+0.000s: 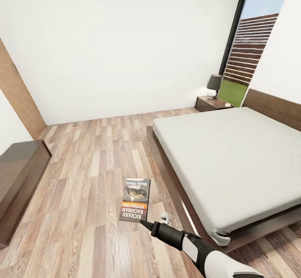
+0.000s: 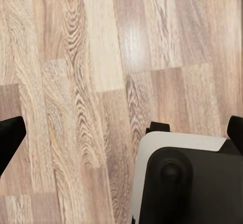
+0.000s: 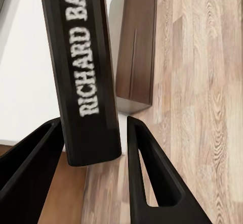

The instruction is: In the bedroom, move the book from the bed onto either nightstand, and place the two sandals side by side next to the bed.

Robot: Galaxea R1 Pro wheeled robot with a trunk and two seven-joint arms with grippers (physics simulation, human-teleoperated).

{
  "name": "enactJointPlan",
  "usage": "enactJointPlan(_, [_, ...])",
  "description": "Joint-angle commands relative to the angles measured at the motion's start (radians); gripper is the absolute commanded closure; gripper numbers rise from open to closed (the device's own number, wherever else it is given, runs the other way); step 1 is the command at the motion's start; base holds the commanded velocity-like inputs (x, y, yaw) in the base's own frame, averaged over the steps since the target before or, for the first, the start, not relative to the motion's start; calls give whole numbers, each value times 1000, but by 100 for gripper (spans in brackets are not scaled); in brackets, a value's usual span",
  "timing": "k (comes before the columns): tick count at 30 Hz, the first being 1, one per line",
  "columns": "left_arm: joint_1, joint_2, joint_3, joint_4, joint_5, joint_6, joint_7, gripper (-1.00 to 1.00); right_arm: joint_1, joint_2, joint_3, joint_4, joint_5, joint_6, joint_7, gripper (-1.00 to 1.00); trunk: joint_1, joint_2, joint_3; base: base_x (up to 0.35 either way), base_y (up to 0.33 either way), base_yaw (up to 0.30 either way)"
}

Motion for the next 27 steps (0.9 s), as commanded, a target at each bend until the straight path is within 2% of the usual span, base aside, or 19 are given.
enactJointPlan(1, [0,0,-9,-1,3,-2,6,-100,-1,1,-4,1,-2,9,2,100,1,-2,-1,0,0,-119])
enactJointPlan(19, [0,0,-7,-1,7,-2,6,-100,-1,2,0,10,3,7,2,100,1,-2,27,0,0,-35])
enactJointPlan(27, [0,0,-6,-1,9,-2,6,-100,-1,4,9,12,63,6,0,100,1,-2,34,30,24,-2])
